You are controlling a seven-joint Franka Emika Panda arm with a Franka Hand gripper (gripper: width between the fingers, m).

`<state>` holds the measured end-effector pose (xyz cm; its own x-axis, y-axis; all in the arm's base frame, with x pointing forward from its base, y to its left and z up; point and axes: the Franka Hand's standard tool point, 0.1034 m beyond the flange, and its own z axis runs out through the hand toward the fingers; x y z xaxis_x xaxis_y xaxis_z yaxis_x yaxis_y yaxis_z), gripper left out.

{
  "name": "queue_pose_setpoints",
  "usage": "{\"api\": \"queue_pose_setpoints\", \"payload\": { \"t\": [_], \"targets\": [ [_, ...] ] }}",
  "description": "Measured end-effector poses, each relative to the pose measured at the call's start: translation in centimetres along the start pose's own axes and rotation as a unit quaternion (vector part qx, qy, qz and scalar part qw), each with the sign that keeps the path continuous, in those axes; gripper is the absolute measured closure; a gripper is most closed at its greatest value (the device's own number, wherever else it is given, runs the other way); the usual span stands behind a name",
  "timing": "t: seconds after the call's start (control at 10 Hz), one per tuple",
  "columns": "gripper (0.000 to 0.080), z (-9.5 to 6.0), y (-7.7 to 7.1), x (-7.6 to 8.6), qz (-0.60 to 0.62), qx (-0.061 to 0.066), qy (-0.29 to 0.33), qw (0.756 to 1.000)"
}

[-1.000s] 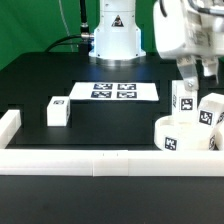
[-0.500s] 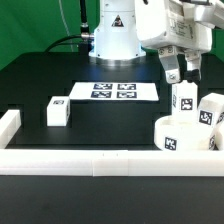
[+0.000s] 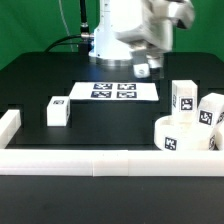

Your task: Assemble stool

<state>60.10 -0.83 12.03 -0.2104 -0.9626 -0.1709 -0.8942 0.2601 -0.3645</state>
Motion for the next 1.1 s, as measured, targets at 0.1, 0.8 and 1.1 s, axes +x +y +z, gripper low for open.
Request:
{"api": "queue_pose_setpoints", "payload": {
  "t": [0.1, 0.8, 1.1],
  "targets": [
    [0.015, 0.0, -0.1, 2.1, -0.023, -0.001, 0.008, 1.0],
    [0.015, 0.9, 0.5, 3.2, -0.198, -0.023, 0.014, 0.98],
    [0.015, 0.8, 0.3, 4.9, -0.341, -0.028, 0.024, 0.939]
  ]
}}
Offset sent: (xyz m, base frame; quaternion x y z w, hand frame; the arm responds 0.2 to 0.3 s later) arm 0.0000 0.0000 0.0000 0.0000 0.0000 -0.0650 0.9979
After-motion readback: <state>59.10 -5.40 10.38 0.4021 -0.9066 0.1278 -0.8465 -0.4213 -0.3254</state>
